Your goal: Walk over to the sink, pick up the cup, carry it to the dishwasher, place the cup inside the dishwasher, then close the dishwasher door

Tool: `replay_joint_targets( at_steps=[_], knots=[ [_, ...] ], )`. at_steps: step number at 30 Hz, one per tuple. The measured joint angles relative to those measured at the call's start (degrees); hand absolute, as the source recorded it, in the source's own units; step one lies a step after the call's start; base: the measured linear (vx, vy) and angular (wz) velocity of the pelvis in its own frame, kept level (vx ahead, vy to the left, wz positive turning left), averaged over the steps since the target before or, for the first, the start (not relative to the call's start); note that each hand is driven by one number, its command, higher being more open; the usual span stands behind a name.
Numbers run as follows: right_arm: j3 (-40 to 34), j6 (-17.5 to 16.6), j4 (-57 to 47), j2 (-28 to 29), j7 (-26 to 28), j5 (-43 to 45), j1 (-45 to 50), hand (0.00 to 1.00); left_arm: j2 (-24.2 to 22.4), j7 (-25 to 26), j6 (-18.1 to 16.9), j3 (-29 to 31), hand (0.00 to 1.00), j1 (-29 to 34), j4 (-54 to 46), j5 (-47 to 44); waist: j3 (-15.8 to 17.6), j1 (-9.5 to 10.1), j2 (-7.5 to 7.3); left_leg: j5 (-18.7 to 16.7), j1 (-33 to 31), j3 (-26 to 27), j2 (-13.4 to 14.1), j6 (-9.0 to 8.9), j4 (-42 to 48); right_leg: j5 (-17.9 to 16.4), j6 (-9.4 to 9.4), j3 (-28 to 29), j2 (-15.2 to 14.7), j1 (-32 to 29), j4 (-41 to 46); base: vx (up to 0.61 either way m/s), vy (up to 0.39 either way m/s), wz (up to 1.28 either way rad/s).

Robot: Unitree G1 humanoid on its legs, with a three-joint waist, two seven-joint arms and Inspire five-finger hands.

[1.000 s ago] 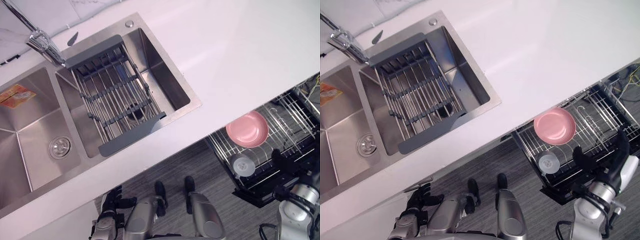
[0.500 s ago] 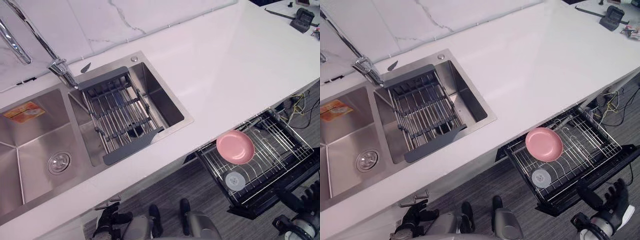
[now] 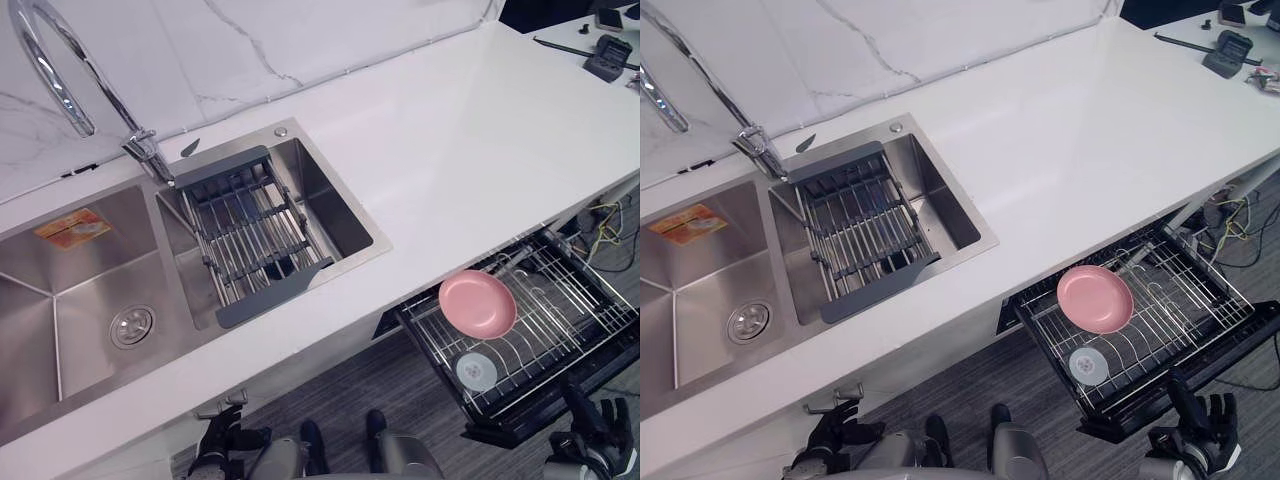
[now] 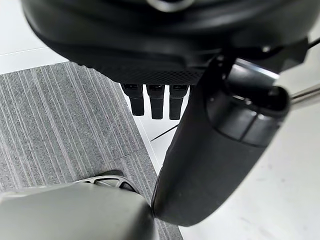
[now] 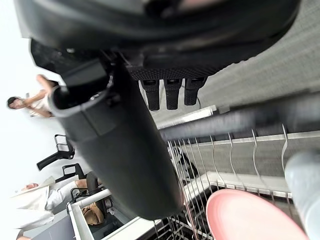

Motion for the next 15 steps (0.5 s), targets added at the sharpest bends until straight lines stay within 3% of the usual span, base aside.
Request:
replay_joint_targets(
  at_steps=[8,15],
  knots=[
    [1.47,-3.56,0.18,-0.19,1.70,11.37,-0.77,0.90,0.26,-1.23,-0.15,-1.51,0.90,-1.08,0.94,-0.71,0.12,-0.35,0.73,1.53,-0.16,-1.40,-1.38,-0.39,-2.12,-0.23,0.29,-1.48,-1.32,-0.49,0.57,-0.01,0.008,0.11],
    [13.21,-4.75,-12.48,-0.54,1.76,18.05,8.19,0.90,-1.20,-1.95,-0.33,-4.96,0.90,-1.40,-1.44,-0.81,0.11,-0.50,2.36,2.59,-0.26,-2.83,-2.00,0.16,-4.03,-1.15,-0.01,-4.60,-2.38,-0.37,0.93,-0.02,-0.004,0.22]
  ],
)
